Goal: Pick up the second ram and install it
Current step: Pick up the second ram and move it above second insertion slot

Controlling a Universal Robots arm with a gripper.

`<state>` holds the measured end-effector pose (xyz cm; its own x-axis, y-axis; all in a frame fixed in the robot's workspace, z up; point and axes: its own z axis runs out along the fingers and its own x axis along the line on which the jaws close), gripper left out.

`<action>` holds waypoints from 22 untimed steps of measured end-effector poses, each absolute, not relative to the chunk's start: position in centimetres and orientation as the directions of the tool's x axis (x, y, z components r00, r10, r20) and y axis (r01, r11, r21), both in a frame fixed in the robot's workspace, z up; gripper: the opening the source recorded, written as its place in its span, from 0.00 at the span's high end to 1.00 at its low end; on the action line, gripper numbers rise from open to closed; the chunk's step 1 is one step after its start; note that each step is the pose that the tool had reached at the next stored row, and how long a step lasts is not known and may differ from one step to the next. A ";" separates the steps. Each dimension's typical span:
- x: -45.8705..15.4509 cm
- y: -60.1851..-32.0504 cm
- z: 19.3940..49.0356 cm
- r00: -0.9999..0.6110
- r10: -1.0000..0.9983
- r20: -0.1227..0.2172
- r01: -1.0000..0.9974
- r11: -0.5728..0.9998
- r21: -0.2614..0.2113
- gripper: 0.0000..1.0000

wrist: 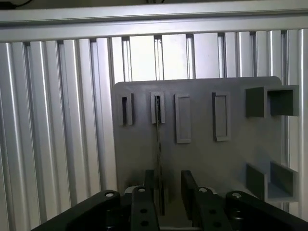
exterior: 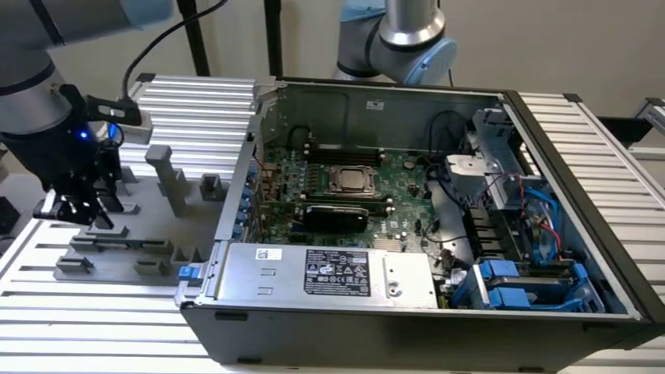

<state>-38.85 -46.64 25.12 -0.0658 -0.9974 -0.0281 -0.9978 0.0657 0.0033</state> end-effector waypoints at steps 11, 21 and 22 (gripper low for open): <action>-38.9 -47.1 23.1 -0.053 -0.998 -0.028 -0.999 0.053 0.003 0.00; -38.9 -47.1 21.2 -0.039 -0.999 -0.028 -0.999 0.039 0.003 0.00; -38.9 -47.1 21.0 -0.038 -0.999 -0.028 -0.999 0.038 0.003 0.00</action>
<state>-38.86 -47.07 21.04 -0.0379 -0.9989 -0.0281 -0.9993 0.0378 0.0033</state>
